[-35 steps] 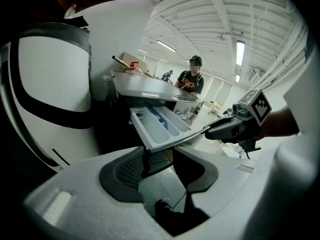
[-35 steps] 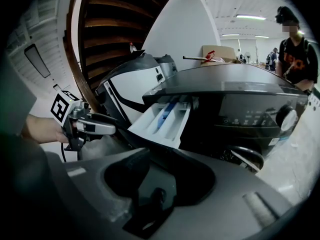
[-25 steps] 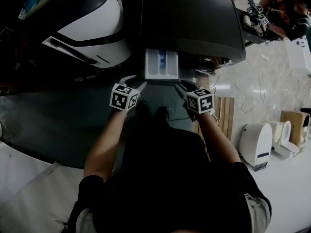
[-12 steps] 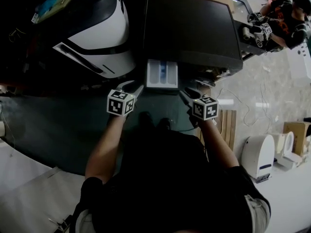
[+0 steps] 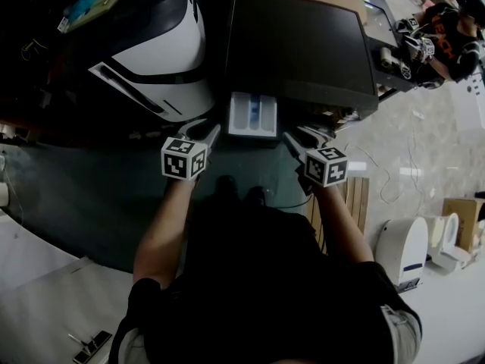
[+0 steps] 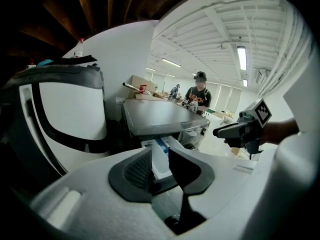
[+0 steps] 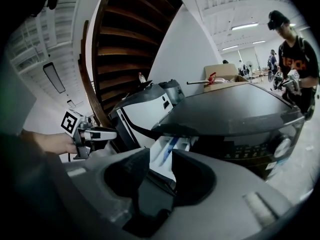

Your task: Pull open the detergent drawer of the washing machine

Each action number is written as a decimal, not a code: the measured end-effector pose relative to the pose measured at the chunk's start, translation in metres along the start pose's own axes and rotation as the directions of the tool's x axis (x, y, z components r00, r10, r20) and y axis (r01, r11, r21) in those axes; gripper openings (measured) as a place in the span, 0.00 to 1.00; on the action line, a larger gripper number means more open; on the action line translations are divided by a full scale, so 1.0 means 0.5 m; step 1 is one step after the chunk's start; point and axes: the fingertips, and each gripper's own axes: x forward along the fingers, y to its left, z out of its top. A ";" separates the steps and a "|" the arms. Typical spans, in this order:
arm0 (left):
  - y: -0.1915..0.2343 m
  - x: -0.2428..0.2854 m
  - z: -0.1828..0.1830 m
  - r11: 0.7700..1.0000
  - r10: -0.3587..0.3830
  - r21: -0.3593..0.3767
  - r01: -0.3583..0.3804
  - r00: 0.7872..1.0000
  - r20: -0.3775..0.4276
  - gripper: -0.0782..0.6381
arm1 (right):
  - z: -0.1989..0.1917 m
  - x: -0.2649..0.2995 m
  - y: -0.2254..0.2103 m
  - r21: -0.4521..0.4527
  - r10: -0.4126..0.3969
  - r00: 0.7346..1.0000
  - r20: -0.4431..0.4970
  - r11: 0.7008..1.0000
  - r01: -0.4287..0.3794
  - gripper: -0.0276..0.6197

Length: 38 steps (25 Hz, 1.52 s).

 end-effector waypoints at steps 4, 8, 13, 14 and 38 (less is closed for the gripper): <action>-0.007 -0.015 0.039 1.000 0.006 0.014 -0.006 0.999 0.047 0.25 | 0.024 -0.010 0.013 -0.024 0.000 1.000 0.020 1.000 0.000 0.25; 0.004 -0.028 0.075 1.000 -0.011 0.023 0.009 0.997 0.081 0.24 | 0.048 -0.013 0.023 -0.022 -0.017 0.999 0.045 1.000 0.018 0.25; 0.046 -0.053 0.138 0.999 -0.012 0.044 0.006 0.992 0.124 0.22 | 0.096 0.004 0.044 0.009 -0.043 0.995 0.091 0.999 0.042 0.25; 0.053 -0.057 0.153 0.999 -0.018 0.050 0.012 0.991 0.132 0.21 | 0.106 0.011 0.051 0.011 -0.047 0.994 0.101 0.999 0.047 0.25; 0.152 -0.181 0.352 0.989 -0.082 0.143 0.036 0.940 0.331 0.16 | 0.335 -0.019 0.213 -0.108 -0.018 0.945 0.327 0.993 0.056 0.09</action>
